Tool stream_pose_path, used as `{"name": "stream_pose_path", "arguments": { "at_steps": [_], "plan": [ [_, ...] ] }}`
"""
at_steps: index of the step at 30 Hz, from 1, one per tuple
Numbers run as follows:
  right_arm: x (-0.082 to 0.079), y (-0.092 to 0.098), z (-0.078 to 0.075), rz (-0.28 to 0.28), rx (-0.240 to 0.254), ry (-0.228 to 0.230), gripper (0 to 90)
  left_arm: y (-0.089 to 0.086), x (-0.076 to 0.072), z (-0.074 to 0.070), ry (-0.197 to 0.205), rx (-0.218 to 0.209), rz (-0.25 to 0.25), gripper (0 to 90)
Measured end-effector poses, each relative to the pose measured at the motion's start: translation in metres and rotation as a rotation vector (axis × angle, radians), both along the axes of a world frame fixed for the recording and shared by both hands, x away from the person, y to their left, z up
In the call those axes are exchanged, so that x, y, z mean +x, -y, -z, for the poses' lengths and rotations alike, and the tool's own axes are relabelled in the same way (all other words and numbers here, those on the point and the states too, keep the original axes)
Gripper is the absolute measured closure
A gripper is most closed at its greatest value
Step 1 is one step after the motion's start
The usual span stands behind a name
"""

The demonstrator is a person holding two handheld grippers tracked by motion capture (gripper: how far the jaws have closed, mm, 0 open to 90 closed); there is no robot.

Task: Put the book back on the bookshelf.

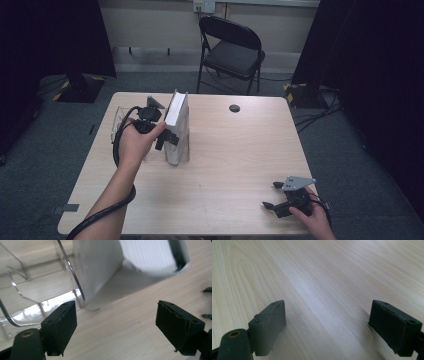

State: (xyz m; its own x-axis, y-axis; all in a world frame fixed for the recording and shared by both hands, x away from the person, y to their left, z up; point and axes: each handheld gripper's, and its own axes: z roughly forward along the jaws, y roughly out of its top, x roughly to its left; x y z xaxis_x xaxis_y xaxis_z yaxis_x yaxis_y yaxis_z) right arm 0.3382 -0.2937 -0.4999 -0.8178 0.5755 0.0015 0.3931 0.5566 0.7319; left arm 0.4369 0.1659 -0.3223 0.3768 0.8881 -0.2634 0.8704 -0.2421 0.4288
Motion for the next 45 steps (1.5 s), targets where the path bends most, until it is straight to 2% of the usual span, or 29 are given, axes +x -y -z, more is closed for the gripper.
{"name": "stream_pose_path", "arguments": {
  "at_steps": [10, 14, 20, 29, 30, 34, 37, 39, 42, 45],
  "plan": [
    [0.0, 0.0, 0.0, 0.0, 0.0, 0.0, 13.2, -0.003, -0.009, 0.003, 0.002, -0.017, 0.051, 17.1],
    [0.0, 0.0, 0.0, 0.0, 0.0, -0.001, 13.1, -0.007, -0.011, 0.004, 0.002, -0.033, 0.056, 17.1],
    [0.0, 0.0, 0.0, -0.001, 0.0, 0.001, 13.2, -0.005, -0.017, 0.007, 0.01, -0.034, 0.072, 17.7],
    [0.0, 0.0, 0.0, 0.0, 0.0, -0.001, 13.2, 0.001, -0.026, 0.015, -0.001, -0.044, 0.126, 17.9],
    [0.0, 0.0, 0.0, 0.0, 0.0, -0.001, 13.1, 0.0, -0.027, 0.016, -0.006, -0.047, 0.149, 18.2],
    [0.0, 0.0, 0.0, -0.002, -0.001, -0.001, 13.2, -0.001, -0.032, 0.023, -0.005, -0.064, 0.145, 18.2],
    [0.0, 0.0, 0.0, -0.002, -0.001, -0.001, 13.1, -0.001, -0.036, 0.03, -0.004, -0.055, 0.158, 18.2],
    [0.0, 0.0, 0.0, -0.003, -0.001, 0.0, 13.1, -0.002, -0.038, 0.036, -0.01, -0.077, 0.161, 18.4],
    [0.0, 0.0, 0.0, -0.002, -0.001, -0.001, 13.2, -0.003, -0.041, 0.043, -0.011, -0.07, 0.165, 18.8],
    [0.0, 0.0, 0.0, -0.002, -0.001, -0.001, 13.2, -0.005, -0.043, 0.047, -0.006, -0.101, 0.164, 19.0]
  ]
}}
